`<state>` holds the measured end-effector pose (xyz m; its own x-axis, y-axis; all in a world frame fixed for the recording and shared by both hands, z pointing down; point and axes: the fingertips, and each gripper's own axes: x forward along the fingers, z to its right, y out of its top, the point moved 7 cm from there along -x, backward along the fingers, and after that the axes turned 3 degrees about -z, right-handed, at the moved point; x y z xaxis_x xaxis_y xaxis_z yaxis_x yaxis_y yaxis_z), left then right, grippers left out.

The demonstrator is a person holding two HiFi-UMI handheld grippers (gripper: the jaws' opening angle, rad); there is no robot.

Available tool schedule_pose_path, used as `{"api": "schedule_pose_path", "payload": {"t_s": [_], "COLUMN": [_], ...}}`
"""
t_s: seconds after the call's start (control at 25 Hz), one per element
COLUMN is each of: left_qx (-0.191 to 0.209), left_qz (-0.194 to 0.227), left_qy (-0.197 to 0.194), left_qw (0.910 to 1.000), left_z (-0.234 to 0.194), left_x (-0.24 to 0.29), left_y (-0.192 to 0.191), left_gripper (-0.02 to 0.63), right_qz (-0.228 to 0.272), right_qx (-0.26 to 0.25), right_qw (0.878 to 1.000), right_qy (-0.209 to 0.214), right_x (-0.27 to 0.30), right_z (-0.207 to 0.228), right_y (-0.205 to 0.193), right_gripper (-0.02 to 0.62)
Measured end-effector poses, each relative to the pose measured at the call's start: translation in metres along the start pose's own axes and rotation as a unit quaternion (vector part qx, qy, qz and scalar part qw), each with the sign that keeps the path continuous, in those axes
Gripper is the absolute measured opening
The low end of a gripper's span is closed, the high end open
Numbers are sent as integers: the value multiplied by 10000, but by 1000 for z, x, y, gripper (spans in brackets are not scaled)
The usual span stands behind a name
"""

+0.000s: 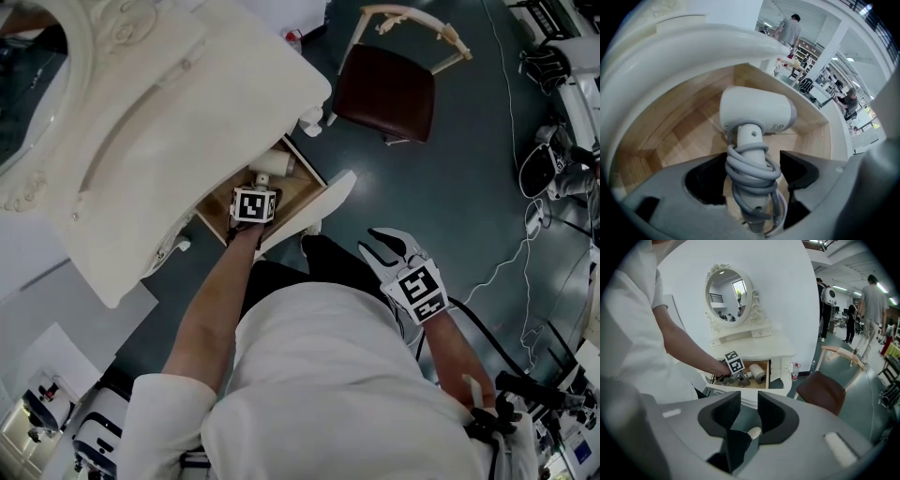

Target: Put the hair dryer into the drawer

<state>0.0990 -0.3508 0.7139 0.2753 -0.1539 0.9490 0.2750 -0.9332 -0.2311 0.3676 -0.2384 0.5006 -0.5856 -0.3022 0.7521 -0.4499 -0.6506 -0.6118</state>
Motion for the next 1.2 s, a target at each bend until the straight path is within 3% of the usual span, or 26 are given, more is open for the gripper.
{"api": "schedule_pose_path", "payload": {"t_s": [0.52, 0.92, 1.2], "left_qx": [105, 353, 286], "left_qz": [630, 1003, 1384], "left_qy": [-390, -980, -1473], "left_qw": [9972, 9895, 9789], "left_z": [-5, -12, -25], "left_x": [-64, -145, -206], "left_y": [-7, -53, -98], "left_gripper": [357, 354, 257], "right_qz": [126, 242, 293], "right_qx": [-283, -409, -533], "right_qw": [9993, 9987, 9981], "right_qy": [193, 200, 79], "right_x": [24, 47, 63], "right_z": [-46, -108, -157], "right_y": [27, 43, 49], "right_gripper": [114, 110, 86]}}
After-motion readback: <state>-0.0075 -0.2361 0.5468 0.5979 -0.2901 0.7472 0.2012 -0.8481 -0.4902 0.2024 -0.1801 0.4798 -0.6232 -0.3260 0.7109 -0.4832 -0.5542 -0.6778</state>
